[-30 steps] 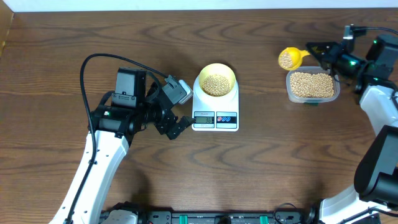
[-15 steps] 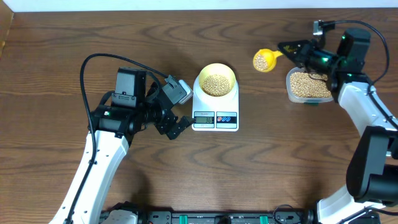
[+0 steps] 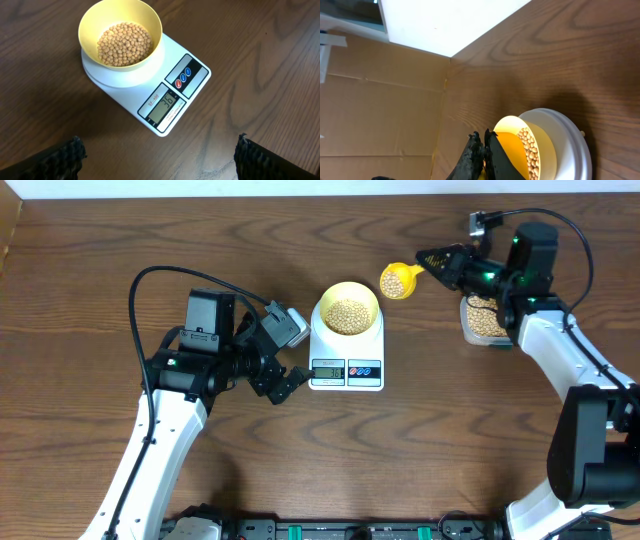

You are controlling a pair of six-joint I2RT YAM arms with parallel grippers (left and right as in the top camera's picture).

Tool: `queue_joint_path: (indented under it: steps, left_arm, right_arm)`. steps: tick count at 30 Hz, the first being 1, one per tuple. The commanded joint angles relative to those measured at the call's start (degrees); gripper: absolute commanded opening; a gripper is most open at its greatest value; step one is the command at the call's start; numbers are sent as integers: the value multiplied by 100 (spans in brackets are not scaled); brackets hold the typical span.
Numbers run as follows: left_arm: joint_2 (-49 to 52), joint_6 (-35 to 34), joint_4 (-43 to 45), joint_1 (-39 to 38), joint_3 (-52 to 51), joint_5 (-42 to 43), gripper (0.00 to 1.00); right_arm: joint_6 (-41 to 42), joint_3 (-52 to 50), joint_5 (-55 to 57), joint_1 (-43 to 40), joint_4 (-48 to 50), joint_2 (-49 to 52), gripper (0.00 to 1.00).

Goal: Scoop item into bowl and weigh 50g on scale
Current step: 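Carry the filled scoop left over the yellow bowl with the right gripper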

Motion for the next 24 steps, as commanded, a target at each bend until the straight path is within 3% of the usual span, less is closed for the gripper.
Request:
queue_joint_path:
  steps: [1,24]
  left_arm:
    - [35,81,-20,24,-42,74,98]
    - [35,81,-20,24,-42,74,98]
  right_arm:
    - [-87,-17,251,131,31,55,1]
    - [-26,-17,402,542,11,55,1]
